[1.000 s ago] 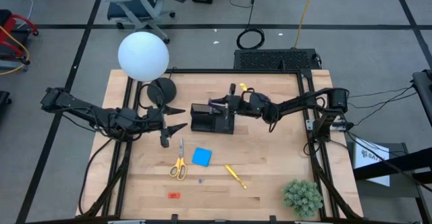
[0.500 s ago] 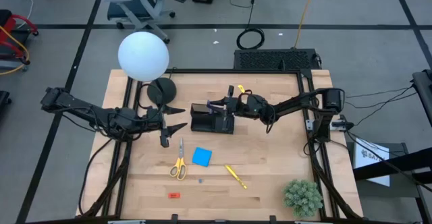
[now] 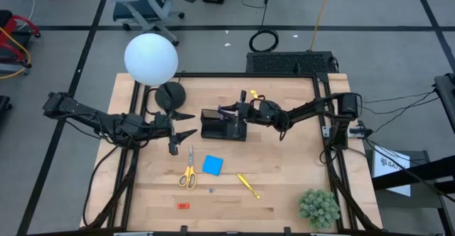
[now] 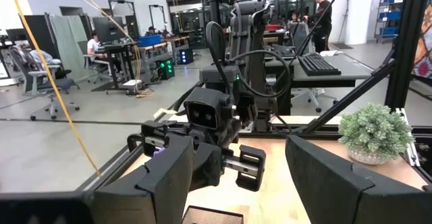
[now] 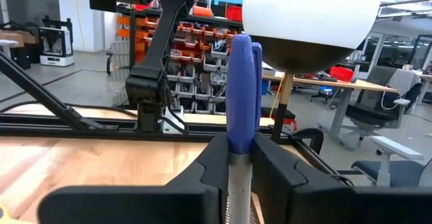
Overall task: Pick and place office supplies into organizer
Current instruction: Put the blue pen into the black mesh desk organizer, then put the yellow pen into the black mesh desk organizer
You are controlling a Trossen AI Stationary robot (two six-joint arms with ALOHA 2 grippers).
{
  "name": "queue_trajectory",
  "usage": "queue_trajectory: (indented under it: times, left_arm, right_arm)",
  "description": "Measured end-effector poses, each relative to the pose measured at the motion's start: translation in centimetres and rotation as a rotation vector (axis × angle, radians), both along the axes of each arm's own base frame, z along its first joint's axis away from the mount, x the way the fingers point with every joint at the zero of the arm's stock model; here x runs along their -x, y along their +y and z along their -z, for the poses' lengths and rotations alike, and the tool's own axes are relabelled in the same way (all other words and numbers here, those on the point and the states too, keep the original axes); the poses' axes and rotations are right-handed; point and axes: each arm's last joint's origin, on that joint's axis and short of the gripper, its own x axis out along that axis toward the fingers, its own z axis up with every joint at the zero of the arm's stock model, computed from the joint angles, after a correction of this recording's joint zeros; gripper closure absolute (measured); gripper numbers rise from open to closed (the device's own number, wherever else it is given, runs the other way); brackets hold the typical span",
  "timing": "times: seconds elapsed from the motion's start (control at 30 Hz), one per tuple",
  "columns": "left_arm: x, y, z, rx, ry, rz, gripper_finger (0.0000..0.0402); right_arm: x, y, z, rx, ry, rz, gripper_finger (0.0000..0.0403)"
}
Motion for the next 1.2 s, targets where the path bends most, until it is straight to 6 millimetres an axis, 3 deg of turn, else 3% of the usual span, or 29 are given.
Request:
queue_trajectory:
  times: [0.5,0.8,1.2]
  left_arm:
    - [0.0,0.0,0.0,0.001,0.0,0.0,0.0158]
    - [0.0,0.0,0.0,0.001,0.0,0.0,0.0158]
    - [0.0,0.0,0.0,0.002,0.0,0.0,0.0158]
  right_arm:
    - [0.0,-0.1,0.3,-0.006,0.026,0.031,0.0286]
    - [0.0,0.2,0.0,-0.004,0.009,0.017,0.0284]
    - [0.1,3.4,-2.0,0.001,-0.055,-0.074,0.0293]
